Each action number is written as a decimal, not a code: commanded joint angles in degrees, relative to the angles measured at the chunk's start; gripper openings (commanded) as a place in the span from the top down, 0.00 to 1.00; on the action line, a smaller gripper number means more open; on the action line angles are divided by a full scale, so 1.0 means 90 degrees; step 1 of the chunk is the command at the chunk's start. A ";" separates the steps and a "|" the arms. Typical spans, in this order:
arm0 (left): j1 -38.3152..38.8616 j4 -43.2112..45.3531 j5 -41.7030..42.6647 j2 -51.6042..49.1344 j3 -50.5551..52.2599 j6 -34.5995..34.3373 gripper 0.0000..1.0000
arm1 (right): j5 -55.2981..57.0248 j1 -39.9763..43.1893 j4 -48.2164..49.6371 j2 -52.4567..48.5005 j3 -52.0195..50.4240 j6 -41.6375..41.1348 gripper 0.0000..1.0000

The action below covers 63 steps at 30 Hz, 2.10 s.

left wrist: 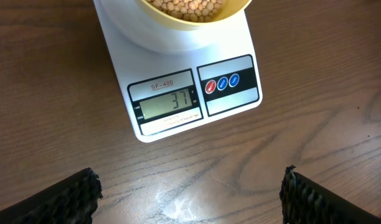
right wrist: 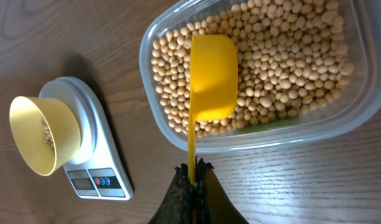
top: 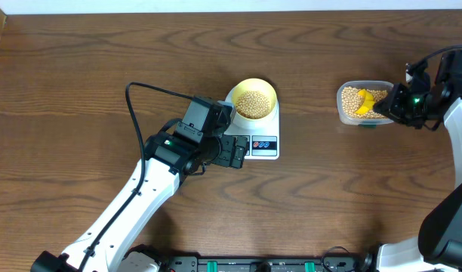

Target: Scoop item into bowl and weigh 50g on scale

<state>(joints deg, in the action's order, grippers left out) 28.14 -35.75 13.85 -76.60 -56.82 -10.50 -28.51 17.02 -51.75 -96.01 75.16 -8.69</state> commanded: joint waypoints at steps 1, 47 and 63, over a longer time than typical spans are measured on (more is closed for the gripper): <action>-0.0005 0.0005 0.0075 0.0080 0.0051 0.0034 0.06 | -0.0231 0.0034 0.0109 -0.0032 -0.0250 -0.0112 0.99; -0.0005 0.0005 0.0075 0.0080 0.0051 0.0034 0.06 | -0.2074 0.0828 0.0719 -0.0032 -0.0840 -0.0367 0.99; -0.0005 0.0005 0.0075 0.0080 0.0051 0.0034 0.06 | -0.2934 0.1280 0.1013 -0.0027 -0.0838 -0.0532 0.99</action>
<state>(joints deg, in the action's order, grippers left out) 28.14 -35.75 13.87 -76.60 -56.82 -10.50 -50.17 27.68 -42.83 -96.05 68.05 -13.04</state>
